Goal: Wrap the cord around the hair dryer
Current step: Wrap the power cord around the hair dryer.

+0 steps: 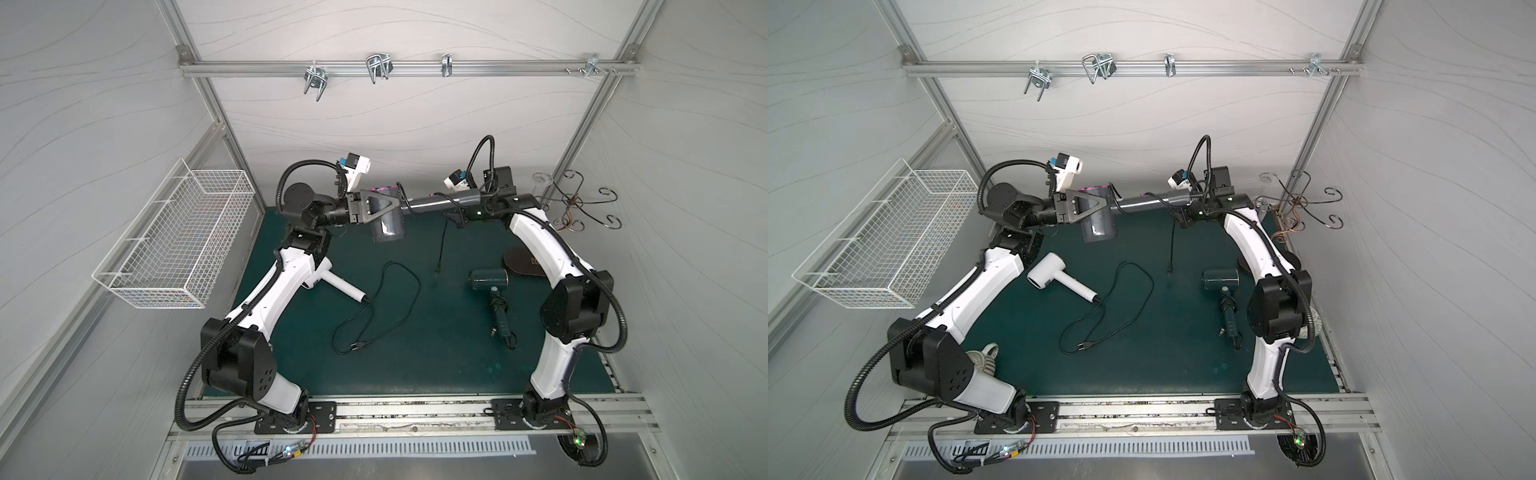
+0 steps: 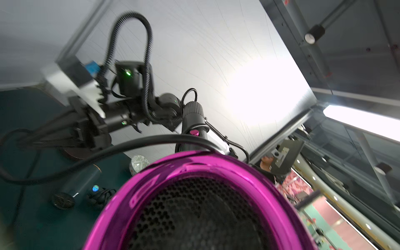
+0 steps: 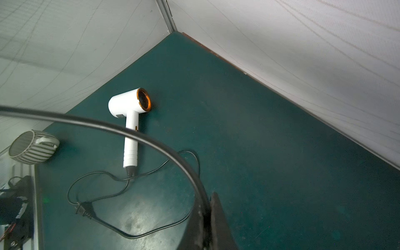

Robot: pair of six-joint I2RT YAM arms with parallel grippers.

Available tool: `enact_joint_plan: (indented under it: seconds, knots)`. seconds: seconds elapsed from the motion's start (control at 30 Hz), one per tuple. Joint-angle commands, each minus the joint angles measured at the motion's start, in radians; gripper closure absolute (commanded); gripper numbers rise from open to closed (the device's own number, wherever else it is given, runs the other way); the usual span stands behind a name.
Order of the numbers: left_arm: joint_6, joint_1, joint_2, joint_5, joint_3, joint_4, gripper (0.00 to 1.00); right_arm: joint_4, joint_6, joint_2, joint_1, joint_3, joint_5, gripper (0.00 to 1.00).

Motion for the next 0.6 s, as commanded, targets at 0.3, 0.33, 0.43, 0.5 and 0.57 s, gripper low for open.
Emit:
enact_joint_plan:
  seconds: [0.3,0.33,0.43,0.5,0.57]
  knots:
    - [-0.014,0.185,0.078,-0.188,0.083,0.052,1.0,0.065,0.043,-0.198,0.103,-0.191,-0.021,1.0]
    - [0.0,0.198,0.08,-0.192,0.08,0.026,1.0,0.052,0.039,-0.215,0.11,-0.192,-0.017,1.0]
    - [0.086,0.222,0.08,-0.193,0.073,-0.093,1.0,-0.004,0.013,-0.266,0.14,-0.179,-0.007,1.0]
    - [0.144,0.231,0.076,-0.198,0.063,-0.166,1.0,-0.055,-0.017,-0.296,0.168,-0.152,0.016,1.0]
    - [0.192,0.233,0.072,-0.207,0.044,-0.222,1.0,-0.101,-0.032,-0.325,0.19,-0.116,0.031,1.0]
